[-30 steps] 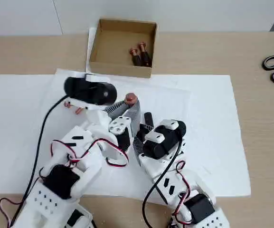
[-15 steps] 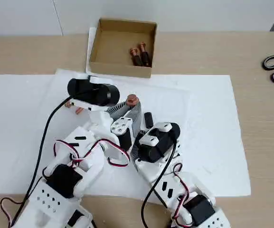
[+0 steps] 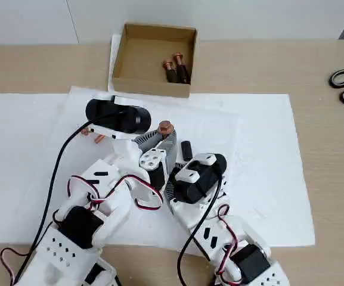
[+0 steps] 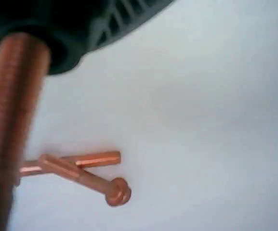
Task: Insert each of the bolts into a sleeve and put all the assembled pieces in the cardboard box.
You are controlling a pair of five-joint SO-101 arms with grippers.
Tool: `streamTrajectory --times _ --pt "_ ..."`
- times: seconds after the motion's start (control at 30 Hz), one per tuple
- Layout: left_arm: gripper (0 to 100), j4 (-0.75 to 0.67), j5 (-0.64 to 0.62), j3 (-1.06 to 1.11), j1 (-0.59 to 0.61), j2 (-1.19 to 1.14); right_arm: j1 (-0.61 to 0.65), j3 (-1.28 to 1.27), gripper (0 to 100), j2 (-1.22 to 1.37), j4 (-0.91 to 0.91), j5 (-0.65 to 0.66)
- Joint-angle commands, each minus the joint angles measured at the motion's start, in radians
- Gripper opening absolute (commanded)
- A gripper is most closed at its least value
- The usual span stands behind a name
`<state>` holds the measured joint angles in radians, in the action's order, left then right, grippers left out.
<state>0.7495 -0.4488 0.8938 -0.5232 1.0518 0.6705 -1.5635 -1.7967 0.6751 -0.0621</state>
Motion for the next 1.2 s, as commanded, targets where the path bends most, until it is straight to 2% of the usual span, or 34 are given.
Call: streamTrajectory --times 0.0,0.13,0.5,0.9,1.17 --pt "1 0.003 0.005 -0.005 0.003 0.009 -0.007 0.063 0.4 -0.018 0.002 -0.008" --pt "1 -0.002 0.040 0.013 0.003 0.009 -0.007 0.063 0.4 -0.018 0.002 -0.008" --pt "1 0.005 0.040 0.031 0.000 0.009 -0.010 0.064 0.4 -0.018 0.002 -0.008" --pt "1 0.146 0.032 0.031 -0.008 0.009 -0.012 0.063 0.4 -0.018 0.004 -0.006" --pt "1 0.186 0.037 0.033 -0.063 0.008 -0.012 0.060 0.4 -0.018 0.004 -0.006"
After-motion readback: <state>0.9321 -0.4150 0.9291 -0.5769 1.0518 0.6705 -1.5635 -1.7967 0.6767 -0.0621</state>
